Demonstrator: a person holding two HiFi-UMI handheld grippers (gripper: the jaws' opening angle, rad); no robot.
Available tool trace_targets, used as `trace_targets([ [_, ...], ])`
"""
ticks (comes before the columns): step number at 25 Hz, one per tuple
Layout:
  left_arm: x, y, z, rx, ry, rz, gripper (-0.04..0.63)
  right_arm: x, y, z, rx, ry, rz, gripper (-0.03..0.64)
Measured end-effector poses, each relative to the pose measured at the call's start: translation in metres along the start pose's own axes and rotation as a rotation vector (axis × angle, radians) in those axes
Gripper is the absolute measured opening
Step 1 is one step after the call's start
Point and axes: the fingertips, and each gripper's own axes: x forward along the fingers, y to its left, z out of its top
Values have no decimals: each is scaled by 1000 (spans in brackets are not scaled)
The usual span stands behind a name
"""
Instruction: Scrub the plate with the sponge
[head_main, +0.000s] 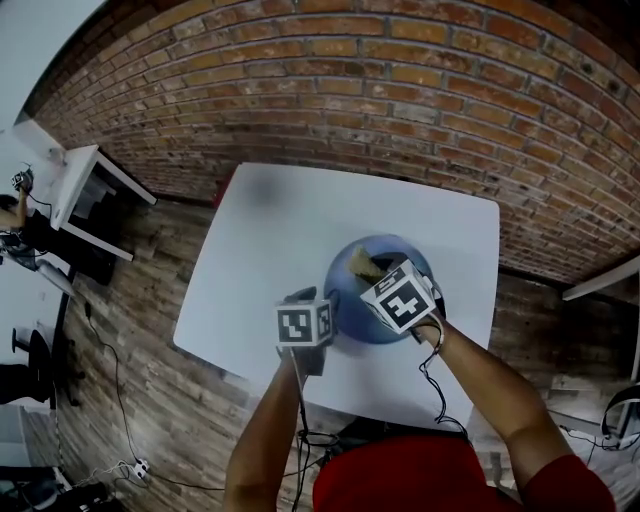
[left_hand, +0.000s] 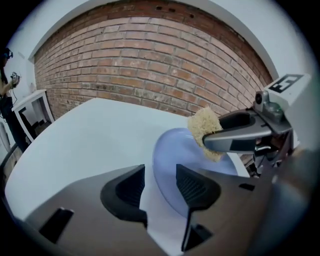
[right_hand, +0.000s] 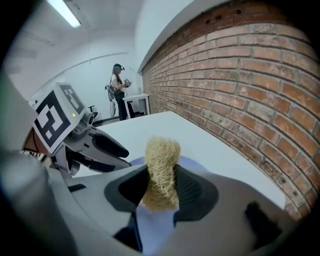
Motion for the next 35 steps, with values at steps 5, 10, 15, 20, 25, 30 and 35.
trace_targets([
  [5, 11, 2, -6, -9, 62, -5, 177, 25, -1, -3, 94, 61, 29, 161],
  [10, 17, 5, -7, -2, 78, 15, 110, 46, -3, -4, 96, 95, 25, 161],
  [15, 21, 7, -9, 3, 85, 42, 59, 60, 7, -8, 110, 129, 52, 161],
  [20, 24, 8, -10, -13, 78, 65, 48, 65, 4, -7, 76, 128, 42, 161],
  [25, 25, 8, -10, -23, 68, 87, 44, 56, -16, -20, 84, 149, -1, 161],
  [30, 24, 9, -10, -25, 62, 99, 44, 37, -55, -42, 106, 178, -88, 161],
  [35, 23, 8, -10, -29, 56, 98, 43, 26, -70, -48, 135, 159, -122, 161],
])
